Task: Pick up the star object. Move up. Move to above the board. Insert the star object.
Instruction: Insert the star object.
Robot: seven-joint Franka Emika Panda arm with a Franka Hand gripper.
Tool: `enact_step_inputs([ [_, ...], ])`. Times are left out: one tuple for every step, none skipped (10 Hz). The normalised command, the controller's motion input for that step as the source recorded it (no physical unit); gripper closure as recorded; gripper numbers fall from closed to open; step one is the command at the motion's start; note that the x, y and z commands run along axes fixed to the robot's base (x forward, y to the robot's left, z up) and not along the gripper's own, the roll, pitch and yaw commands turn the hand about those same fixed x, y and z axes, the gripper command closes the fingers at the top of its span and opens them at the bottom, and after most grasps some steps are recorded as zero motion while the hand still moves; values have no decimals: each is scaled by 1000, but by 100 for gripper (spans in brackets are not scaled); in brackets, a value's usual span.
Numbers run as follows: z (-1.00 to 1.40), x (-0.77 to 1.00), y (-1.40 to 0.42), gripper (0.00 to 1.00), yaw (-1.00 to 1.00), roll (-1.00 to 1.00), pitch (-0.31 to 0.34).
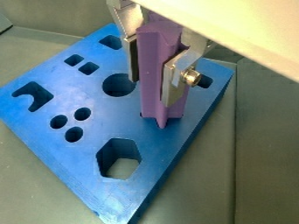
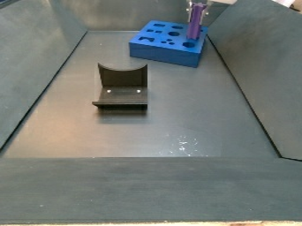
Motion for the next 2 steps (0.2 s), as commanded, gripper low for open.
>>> enact_step_inputs([
  [-17, -100, -9, 100, 17, 0, -94],
  [0, 0, 0, 100, 0, 0, 0],
])
